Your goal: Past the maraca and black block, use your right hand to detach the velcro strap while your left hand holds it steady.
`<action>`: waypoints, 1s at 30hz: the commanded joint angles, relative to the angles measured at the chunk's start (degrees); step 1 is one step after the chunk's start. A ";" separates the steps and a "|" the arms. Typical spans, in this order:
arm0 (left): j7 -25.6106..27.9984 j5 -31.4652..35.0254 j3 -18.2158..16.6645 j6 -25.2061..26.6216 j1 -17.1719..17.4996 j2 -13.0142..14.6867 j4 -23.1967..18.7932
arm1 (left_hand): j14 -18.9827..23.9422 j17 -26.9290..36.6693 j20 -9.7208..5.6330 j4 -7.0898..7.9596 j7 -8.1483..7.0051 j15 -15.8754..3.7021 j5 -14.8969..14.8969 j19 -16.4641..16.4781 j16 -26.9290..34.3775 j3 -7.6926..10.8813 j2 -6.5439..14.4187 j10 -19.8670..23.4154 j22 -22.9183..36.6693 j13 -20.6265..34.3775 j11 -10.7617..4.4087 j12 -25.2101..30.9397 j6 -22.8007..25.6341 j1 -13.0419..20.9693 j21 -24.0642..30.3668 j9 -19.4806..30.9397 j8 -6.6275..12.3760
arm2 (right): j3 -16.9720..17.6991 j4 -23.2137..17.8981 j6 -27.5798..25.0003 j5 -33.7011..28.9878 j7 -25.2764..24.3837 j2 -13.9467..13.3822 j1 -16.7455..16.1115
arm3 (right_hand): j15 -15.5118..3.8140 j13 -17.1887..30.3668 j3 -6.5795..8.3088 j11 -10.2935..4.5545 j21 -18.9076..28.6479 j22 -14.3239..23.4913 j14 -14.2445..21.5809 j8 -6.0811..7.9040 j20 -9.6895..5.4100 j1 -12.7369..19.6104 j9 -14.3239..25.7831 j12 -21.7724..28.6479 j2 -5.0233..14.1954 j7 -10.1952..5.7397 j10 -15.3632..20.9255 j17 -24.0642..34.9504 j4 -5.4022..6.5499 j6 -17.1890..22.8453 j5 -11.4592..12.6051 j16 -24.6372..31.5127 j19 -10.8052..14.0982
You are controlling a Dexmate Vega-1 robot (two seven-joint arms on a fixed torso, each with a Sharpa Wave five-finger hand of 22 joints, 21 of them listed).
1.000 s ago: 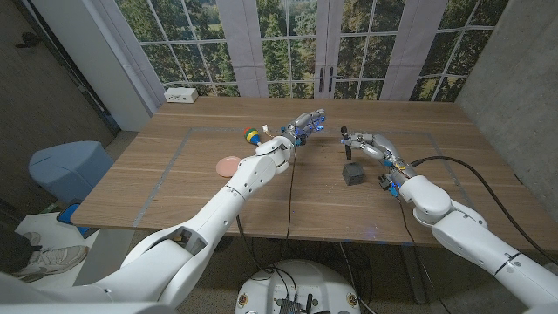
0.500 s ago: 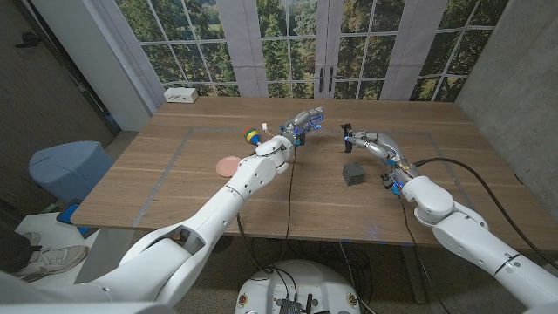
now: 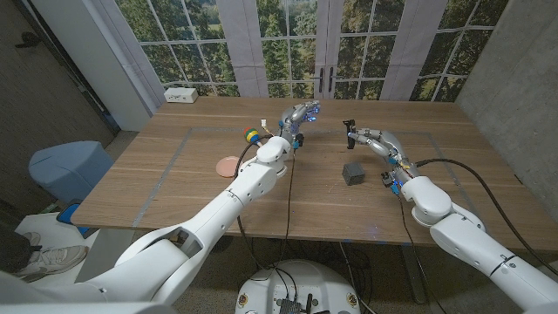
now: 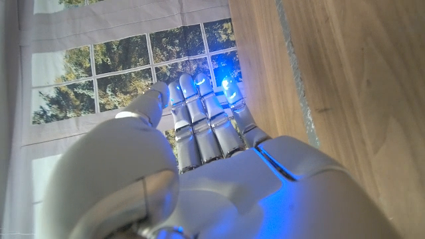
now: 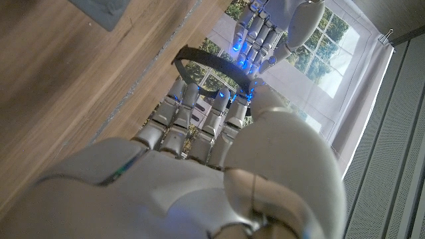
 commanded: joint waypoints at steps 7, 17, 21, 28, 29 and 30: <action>0.57 7.74 -0.25 -5.36 2.51 3.30 -2.16 | -6.54 -3.93 0.96 -0.34 -0.36 -1.39 -0.81 -3.61 -0.72 1.95 -1.29 -6.88 0.09 -2.87 2.06 -2.58 -4.45 -5.60 -3.96 -3.55 -0.05 | -1.17 -3.55 -8.26 -10.13 -9.70 0.49 -0.08 | -7.55 -0.21 0.33 0.09 0.67 0.12 1.49 -0.71 0.05 0.03 -0.17 0.24 0.62 1.00 1.30 0.38 -0.39 -0.57 -0.94 0.49 0.82; -0.77 7.95 -1.51 -8.57 4.71 4.59 -3.32 | -15.34 -9.22 2.48 0.19 -0.52 0.63 -2.27 -10.30 -0.83 3.50 0.04 -15.53 -0.09 -6.83 3.81 -2.78 -11.03 -11.89 -9.69 -7.84 -0.16 | -2.38 -6.08 -15.30 -15.31 -13.20 0.06 0.25 | -7.93 -0.60 0.67 0.24 0.97 0.13 2.59 -1.01 -0.05 0.37 -0.32 0.16 1.10 1.82 1.76 0.50 -0.50 -1.01 -1.77 0.68 1.06; -2.46 6.73 -2.20 -10.62 5.40 4.63 -2.89 | -19.68 -12.22 2.04 0.72 -0.56 1.89 -3.36 -13.22 -0.70 4.41 2.12 -19.62 -0.19 -9.03 5.02 -2.68 -14.36 -15.34 -12.74 -10.07 -0.12 | -3.20 -6.78 -18.18 -16.94 -13.78 -0.06 0.80 | -7.75 -0.91 0.79 0.42 1.09 0.13 2.82 -1.18 -0.06 0.40 -0.38 -0.08 1.21 2.39 1.68 0.48 -0.50 -1.35 -2.10 0.59 1.11; -3.06 5.83 -3.07 -12.76 6.72 4.44 -2.84 | -27.21 -17.53 -0.70 0.93 -0.29 2.81 -5.12 -18.08 -0.81 6.38 5.87 -27.32 -0.46 -13.12 4.70 -2.84 -20.90 -20.57 -18.59 -13.35 -0.18 | -5.08 -8.44 -24.63 -19.80 -14.04 -0.69 2.06 | -7.92 -1.49 1.12 0.61 1.30 0.11 3.38 -1.43 -1.08 0.33 -0.48 -0.32 1.41 2.63 2.17 0.11 -0.46 -1.81 -2.46 0.21 1.25; -3.12 5.85 -3.17 -13.45 6.83 4.28 -2.53 | -28.92 -18.26 -0.78 1.07 -0.40 2.71 -5.38 -18.51 -0.88 6.62 6.35 -28.55 -0.47 -13.77 4.79 -2.84 -21.99 -21.35 -19.39 -13.70 -0.21 | -5.29 -8.61 -25.34 -20.08 -14.12 -0.69 2.21 | -8.10 -1.60 1.19 0.78 1.31 0.11 3.38 -1.46 -1.22 0.30 -0.49 -0.40 1.47 2.65 2.19 0.00 -0.43 -1.88 -2.50 0.06 1.20; -3.14 5.89 -3.25 -13.99 6.94 4.17 -2.32 | -30.73 -19.06 -1.24 1.18 -0.29 2.95 -5.62 -19.42 -0.91 6.97 6.84 -29.88 -0.49 -14.47 5.01 -2.83 -23.01 -22.08 -20.47 -14.02 -0.20 | -5.56 -8.80 -26.14 -20.49 -14.27 -0.72 2.36 | -8.02 -1.65 1.26 0.78 1.32 0.11 3.38 -1.50 -1.30 0.34 -0.50 -0.45 1.51 2.65 2.19 -0.07 -0.45 -1.98 -2.51 -0.02 1.19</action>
